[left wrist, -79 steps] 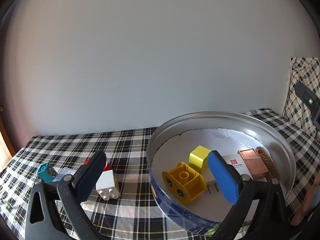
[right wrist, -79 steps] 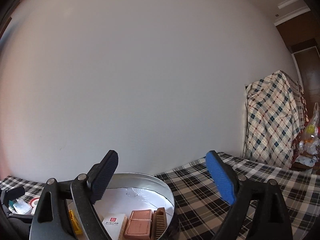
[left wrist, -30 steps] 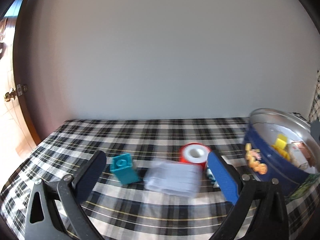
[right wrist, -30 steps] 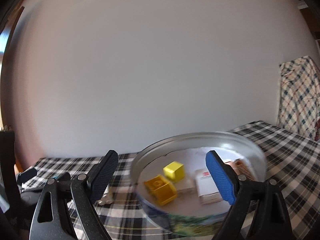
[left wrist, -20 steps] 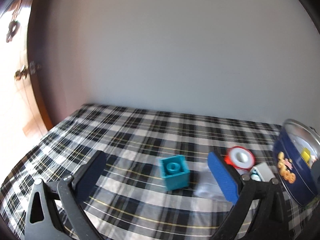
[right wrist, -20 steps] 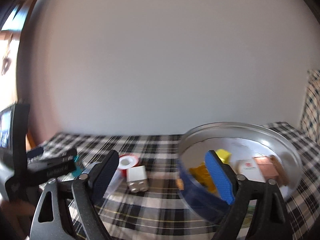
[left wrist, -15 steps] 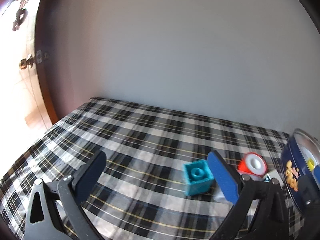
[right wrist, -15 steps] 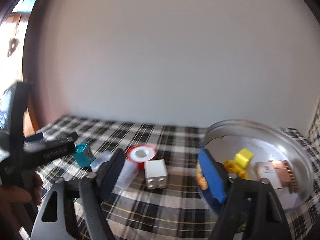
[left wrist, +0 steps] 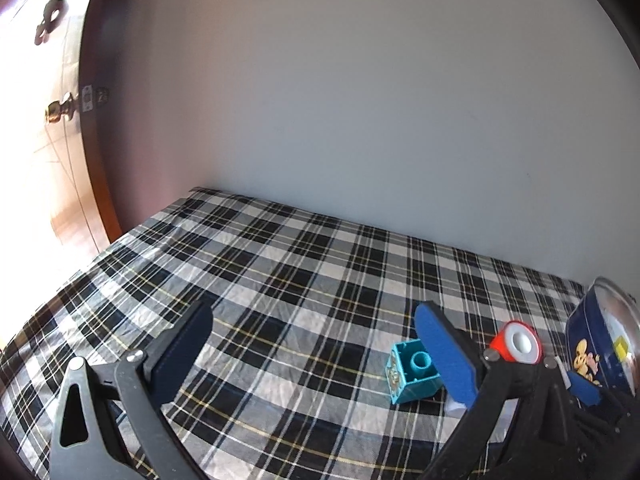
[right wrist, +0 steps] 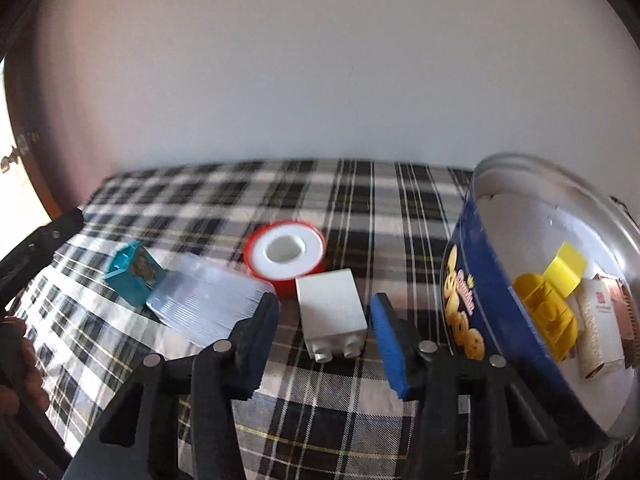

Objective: Organize rigid objects
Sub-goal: 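Grasp the white brick with the right tool while the left tool grasps the teal block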

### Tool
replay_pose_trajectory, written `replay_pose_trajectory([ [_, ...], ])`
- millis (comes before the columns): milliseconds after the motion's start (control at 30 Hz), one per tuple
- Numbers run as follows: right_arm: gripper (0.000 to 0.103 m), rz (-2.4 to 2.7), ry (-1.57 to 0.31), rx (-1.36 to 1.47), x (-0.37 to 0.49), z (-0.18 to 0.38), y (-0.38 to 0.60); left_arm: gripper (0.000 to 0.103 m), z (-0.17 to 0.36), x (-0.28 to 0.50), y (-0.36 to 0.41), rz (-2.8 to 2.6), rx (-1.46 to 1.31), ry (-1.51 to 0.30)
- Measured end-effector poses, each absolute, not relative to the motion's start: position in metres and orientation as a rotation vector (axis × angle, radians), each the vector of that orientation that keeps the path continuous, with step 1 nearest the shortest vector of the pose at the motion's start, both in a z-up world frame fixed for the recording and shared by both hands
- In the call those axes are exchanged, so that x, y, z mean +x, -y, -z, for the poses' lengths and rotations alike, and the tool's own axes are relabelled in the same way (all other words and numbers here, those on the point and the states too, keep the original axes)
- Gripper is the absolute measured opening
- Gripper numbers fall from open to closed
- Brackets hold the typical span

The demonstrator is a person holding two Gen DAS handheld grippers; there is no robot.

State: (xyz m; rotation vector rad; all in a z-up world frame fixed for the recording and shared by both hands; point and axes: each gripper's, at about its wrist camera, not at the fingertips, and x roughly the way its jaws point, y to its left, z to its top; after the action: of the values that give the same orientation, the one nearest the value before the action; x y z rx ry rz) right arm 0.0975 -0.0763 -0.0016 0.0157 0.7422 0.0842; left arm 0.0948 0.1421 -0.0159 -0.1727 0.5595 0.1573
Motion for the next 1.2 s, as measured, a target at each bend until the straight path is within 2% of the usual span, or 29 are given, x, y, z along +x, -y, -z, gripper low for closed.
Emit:
replay_pose_trajectory([
  [133, 0.05, -0.103, -0.825, 0.069, 0.11, 0.013, 0.082, 0.102, 0.018, 0.099, -0.131, -0.129, -0.142, -0.572],
  [267, 0.034, -0.121, -0.846, 0.095, 0.112, 0.017, 0.085, 0.102, 0.024, 0.105, -0.121, -0.092, -0.13, -0.605],
  [600, 0.034, -0.172, -0.732, 0.056, 0.064, 0.0, 0.081, 0.101, 0.042, 0.126, -0.111, 0.018, -0.152, -0.756],
  [667, 0.034, -0.17, -0.705, 0.037, 0.055, -0.003, 0.079, 0.095, 0.046, 0.129, -0.117, 0.011, -0.185, -0.79],
  [733, 0.034, -0.171, -0.697, 0.028, 0.053, -0.005, 0.078, 0.084, 0.054, 0.136, -0.121, 0.015, -0.224, -0.846],
  [867, 0.034, -0.175, -0.713, 0.046, 0.054, -0.004, 0.081, 0.074, 0.058, 0.139, -0.115, 0.028, -0.192, -0.876],
  [933, 0.034, -0.175, -0.72, 0.056, 0.055, -0.004, 0.083, 0.044, 0.057, 0.138, -0.11, 0.06, -0.171, -0.872],
  [1000, 0.034, -0.174, -0.726, 0.065, 0.056, -0.003, 0.084, 0.03, 0.056, 0.137, -0.109, 0.076, -0.168, -0.872],
  [1200, 0.034, -0.172, -0.693, 0.086, 0.051, -0.007, 0.088, 0.03, 0.051, 0.13, -0.122, 0.082, -0.234, -0.835],
])
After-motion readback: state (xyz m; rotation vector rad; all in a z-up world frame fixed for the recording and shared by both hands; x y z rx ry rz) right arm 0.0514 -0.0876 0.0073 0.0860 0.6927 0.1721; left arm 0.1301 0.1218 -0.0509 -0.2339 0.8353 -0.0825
